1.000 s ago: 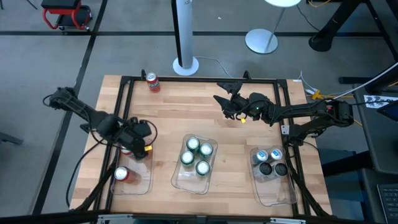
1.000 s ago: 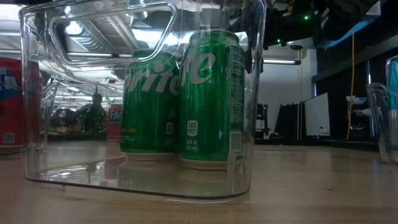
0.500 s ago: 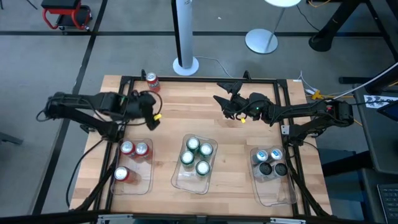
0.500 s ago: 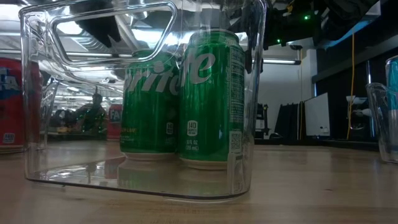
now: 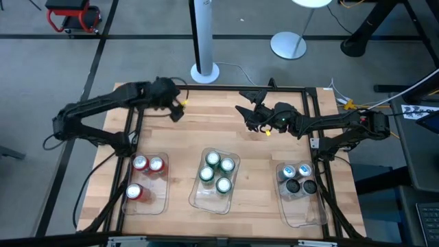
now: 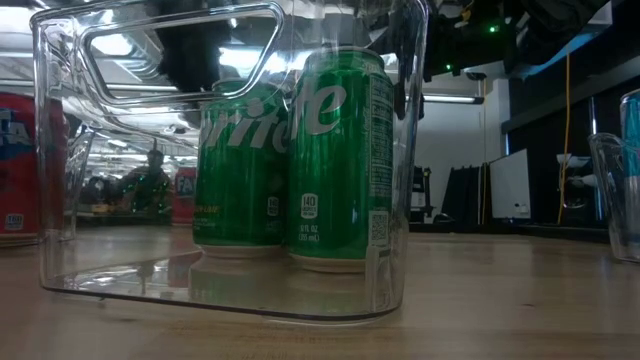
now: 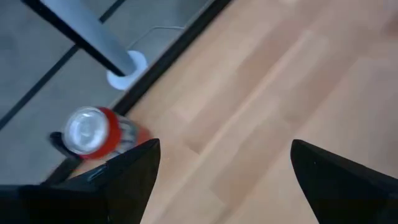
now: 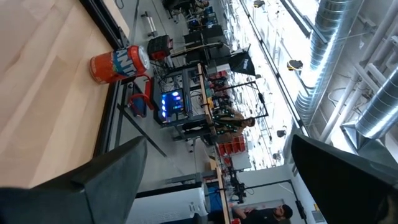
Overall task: Sort soda cans
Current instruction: Put the orange soda can into the left transparent bin
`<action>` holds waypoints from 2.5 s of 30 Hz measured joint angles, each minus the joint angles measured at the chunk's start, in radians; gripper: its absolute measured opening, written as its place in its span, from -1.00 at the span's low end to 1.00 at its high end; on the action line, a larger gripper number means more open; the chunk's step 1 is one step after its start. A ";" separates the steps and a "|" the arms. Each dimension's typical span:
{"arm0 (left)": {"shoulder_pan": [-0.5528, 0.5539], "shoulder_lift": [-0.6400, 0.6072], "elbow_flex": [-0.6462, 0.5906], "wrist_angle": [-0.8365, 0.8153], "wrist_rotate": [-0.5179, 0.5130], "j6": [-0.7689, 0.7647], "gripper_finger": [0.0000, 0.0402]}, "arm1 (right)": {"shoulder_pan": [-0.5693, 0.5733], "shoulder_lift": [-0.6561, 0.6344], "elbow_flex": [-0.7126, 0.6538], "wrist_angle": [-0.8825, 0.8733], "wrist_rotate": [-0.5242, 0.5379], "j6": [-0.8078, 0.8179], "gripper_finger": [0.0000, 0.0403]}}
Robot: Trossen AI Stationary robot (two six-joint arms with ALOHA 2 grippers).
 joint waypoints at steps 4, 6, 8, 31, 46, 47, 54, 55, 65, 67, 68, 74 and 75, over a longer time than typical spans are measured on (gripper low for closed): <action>0.111 0.042 0.000 0.059 0.005 0.065 0.73 | 0.000 0.000 0.000 -0.004 0.000 0.000 0.98; 0.146 0.053 0.000 0.091 0.004 0.095 0.73 | 0.000 0.000 0.000 -0.004 0.000 -0.002 0.98; 0.170 0.053 0.000 0.131 0.005 0.119 0.73 | 0.000 0.000 0.000 -0.004 0.000 -0.005 0.98; 0.397 0.062 0.000 0.262 -0.006 0.226 0.73 | 0.000 0.000 0.000 -0.004 0.000 -0.023 0.98; 0.440 0.112 -0.009 0.254 -0.020 0.136 0.73 | 0.000 0.000 0.000 -0.005 0.000 -0.027 0.98; 0.447 0.125 -0.009 0.246 -0.013 0.135 0.73 | 0.000 0.000 0.000 -0.005 0.000 -0.027 0.98; 0.466 0.219 -0.010 0.208 -0.001 0.131 0.73 | 0.000 0.000 0.000 -0.005 0.000 -0.027 0.98; 0.470 0.231 -0.010 0.206 -0.001 0.127 0.73 | 0.000 0.000 0.000 -0.005 0.000 -0.027 0.98; 0.537 0.291 -0.010 0.175 0.045 0.090 0.73 | 0.000 0.000 0.000 -0.006 0.000 -0.027 0.98; 0.547 0.295 -0.010 0.174 0.066 0.089 0.73 | 0.000 0.000 0.000 -0.006 0.000 -0.027 0.98; 0.550 0.294 -0.010 0.177 0.077 0.091 0.73 | 0.000 0.000 0.000 -0.006 0.000 -0.027 0.98; 0.566 0.294 -0.010 0.191 0.157 0.089 0.73 | 0.000 0.000 0.000 -0.005 0.000 -0.027 0.98; 0.566 0.294 -0.010 0.196 0.157 0.089 0.73 | 0.000 0.000 0.000 -0.006 0.000 -0.027 0.98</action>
